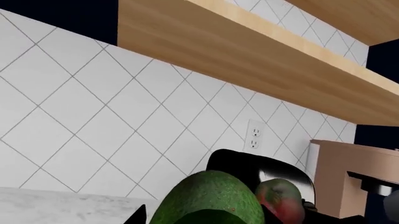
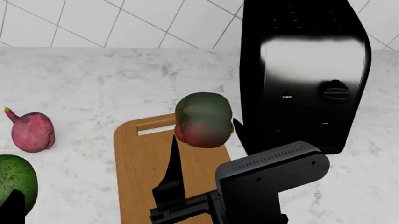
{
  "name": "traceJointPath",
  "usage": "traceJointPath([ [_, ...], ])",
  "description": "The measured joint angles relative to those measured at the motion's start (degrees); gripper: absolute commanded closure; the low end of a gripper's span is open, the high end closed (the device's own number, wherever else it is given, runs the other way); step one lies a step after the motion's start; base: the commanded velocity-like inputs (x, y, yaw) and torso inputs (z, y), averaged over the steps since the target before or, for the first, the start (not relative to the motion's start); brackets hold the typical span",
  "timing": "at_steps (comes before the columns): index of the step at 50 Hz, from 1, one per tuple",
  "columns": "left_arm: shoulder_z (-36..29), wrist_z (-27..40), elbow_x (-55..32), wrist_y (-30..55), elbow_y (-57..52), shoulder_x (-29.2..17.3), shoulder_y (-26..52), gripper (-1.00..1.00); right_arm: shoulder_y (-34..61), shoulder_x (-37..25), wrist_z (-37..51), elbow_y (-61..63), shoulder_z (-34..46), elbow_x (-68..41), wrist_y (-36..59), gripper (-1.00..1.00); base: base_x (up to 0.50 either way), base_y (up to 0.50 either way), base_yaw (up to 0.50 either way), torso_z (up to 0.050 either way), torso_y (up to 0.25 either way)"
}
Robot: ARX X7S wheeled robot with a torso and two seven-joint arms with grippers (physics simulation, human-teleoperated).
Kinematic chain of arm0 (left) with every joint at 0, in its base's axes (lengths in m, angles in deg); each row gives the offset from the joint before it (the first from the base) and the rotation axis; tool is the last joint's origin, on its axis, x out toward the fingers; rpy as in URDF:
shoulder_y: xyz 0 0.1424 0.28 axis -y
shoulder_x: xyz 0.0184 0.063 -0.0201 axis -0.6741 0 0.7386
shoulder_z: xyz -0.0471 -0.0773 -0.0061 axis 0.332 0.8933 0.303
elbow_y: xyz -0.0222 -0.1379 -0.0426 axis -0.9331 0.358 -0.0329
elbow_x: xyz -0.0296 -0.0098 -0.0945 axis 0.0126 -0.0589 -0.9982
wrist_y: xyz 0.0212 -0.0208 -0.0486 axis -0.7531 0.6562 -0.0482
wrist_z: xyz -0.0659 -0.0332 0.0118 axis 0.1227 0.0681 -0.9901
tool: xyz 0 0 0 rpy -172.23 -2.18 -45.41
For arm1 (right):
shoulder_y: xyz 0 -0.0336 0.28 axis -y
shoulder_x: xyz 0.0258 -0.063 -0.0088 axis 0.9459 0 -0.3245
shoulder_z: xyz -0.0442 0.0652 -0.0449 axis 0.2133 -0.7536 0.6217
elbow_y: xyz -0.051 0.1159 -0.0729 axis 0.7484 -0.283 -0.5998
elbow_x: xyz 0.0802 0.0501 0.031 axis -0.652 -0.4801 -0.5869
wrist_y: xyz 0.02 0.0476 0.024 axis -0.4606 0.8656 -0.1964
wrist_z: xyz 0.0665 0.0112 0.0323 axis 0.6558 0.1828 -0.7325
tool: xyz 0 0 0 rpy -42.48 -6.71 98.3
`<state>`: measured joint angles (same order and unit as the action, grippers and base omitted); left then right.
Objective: Place the avocado, onion, tomato and bell pepper on the cutting board.
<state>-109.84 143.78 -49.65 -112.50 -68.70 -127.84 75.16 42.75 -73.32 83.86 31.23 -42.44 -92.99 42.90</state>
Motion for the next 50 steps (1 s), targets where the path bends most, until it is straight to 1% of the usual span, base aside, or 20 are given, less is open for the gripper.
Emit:
traceJointPath([
  [8, 0.3, 0.1, -1.2, 1.1, 0.5, 0.7, 0.8, 1.00, 0.2, -0.1, 0.1, 0.3, -0.1, -0.3, 0.1, 1.00, 0.00, 0.00, 0.00, 0.000, 0.001],
  [16, 2.2, 0.4, -7.9, 5.7, 0.9, 2.0, 6.3, 1.00, 4.2, 0.7, -1.1, -3.1, 0.3, -1.3, 1.8, 1.00, 0.00, 0.00, 0.00, 0.000, 0.000],
  [23, 3.9, 0.8, -13.7, 10.2, 0.8, 3.3, 11.9, 1.00, 10.3, 2.4, -3.1, -10.9, 2.0, -0.9, 3.5, 1.00, 0.00, 0.00, 0.00, 0.000, 0.000],
  [29, 4.8, 1.0, -16.3, 12.2, 0.7, 3.7, 14.4, 1.00, 15.3, 4.5, -5.3, -19.4, 4.0, 0.0, 4.1, 1.00, 0.00, 0.00, 0.00, 0.000, 0.000],
  [40, 5.4, 1.2, -17.5, 12.9, 0.2, 3.1, 15.4, 1.00, 21.6, 8.6, -8.0, -33.7, 6.7, 1.5, 3.8, 1.00, 0.00, 0.00, 0.00, 0.001, 0.001],
  [50, 5.8, 1.5, -17.1, 12.0, -0.5, 2.0, 14.7, 1.00, 24.9, 11.4, -9.2, -42.7, 8.4, 2.2, 3.9, 1.00, 0.00, 0.00, 0.00, 0.000, 0.000],
])
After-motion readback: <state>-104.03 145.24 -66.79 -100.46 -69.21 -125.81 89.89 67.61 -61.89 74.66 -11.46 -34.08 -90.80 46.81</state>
